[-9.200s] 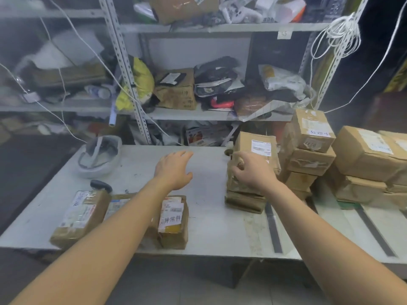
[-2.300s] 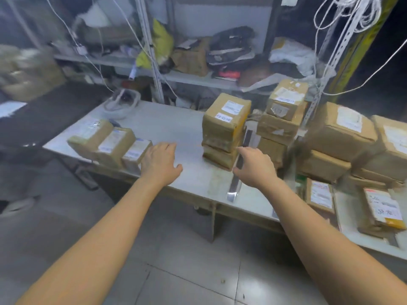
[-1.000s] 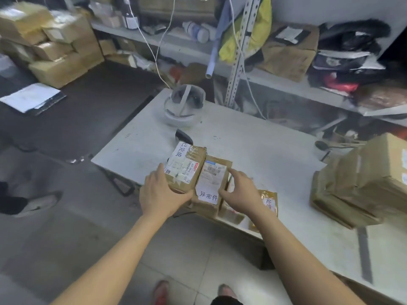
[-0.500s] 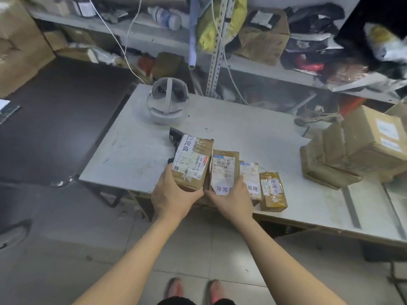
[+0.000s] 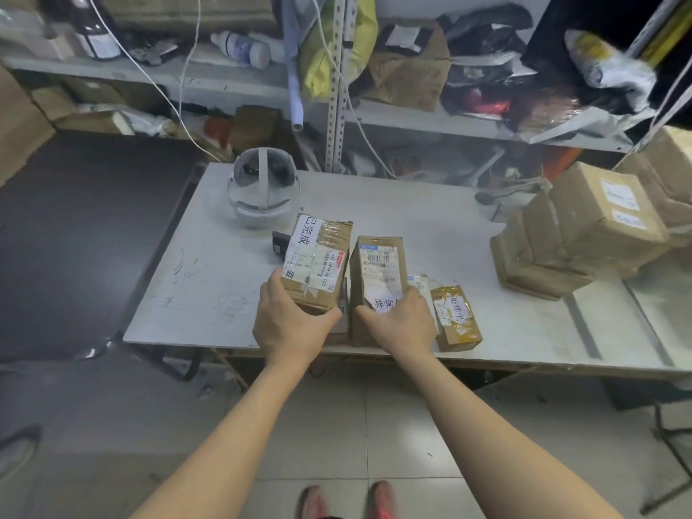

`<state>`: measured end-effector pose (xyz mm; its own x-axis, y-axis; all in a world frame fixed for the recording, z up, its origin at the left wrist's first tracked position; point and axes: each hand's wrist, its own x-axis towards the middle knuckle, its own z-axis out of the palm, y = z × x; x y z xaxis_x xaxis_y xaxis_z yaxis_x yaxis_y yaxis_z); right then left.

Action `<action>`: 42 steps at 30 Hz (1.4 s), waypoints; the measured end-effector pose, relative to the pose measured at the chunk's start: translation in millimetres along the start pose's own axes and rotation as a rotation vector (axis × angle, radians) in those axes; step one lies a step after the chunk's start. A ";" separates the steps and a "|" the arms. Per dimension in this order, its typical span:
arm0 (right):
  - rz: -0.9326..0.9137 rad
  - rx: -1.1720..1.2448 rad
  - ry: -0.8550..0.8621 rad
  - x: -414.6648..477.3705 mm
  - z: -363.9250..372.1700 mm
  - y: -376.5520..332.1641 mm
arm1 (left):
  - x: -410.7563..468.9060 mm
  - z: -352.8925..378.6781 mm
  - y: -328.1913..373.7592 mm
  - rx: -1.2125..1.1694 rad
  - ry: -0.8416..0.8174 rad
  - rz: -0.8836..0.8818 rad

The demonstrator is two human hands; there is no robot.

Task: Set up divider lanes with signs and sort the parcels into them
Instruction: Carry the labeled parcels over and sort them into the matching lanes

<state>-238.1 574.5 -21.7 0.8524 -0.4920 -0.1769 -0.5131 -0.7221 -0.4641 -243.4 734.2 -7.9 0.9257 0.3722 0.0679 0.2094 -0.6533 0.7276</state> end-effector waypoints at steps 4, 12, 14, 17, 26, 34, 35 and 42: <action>-0.043 0.052 0.061 8.3 -27.6 2.8 | 5.4 3.6 16.0 -0.025 0.018 0.046; -0.030 0.094 0.119 19.3 -96.6 42.1 | -11.7 22.4 72.8 -0.068 0.027 0.115; -0.011 0.105 0.156 22.5 -116.5 57.1 | -22.3 29.8 91.7 -0.062 0.030 0.150; 0.006 0.121 0.192 29.0 -148.0 88.4 | -42.2 45.6 122.4 -0.053 0.005 0.198; 0.035 0.195 0.233 53.0 -250.7 236.9 | -148.2 116.6 235.5 -0.057 0.024 0.329; 0.052 0.184 0.311 84.9 -353.2 388.8 | -253.0 201.2 368.2 -0.137 0.007 0.456; 0.052 0.171 0.308 87.4 -362.0 402.6 | -260.3 209.9 380.3 -0.156 -0.008 0.452; 0.136 0.156 0.342 117.0 -415.6 500.7 | -319.6 281.7 456.3 -0.205 -0.133 0.478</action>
<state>-437.0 -46.7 86.0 0.6814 -0.7307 0.0407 -0.5754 -0.5693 -0.5871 -354.9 131.4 110.1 0.9372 -0.0309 0.3473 -0.2993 -0.5821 0.7560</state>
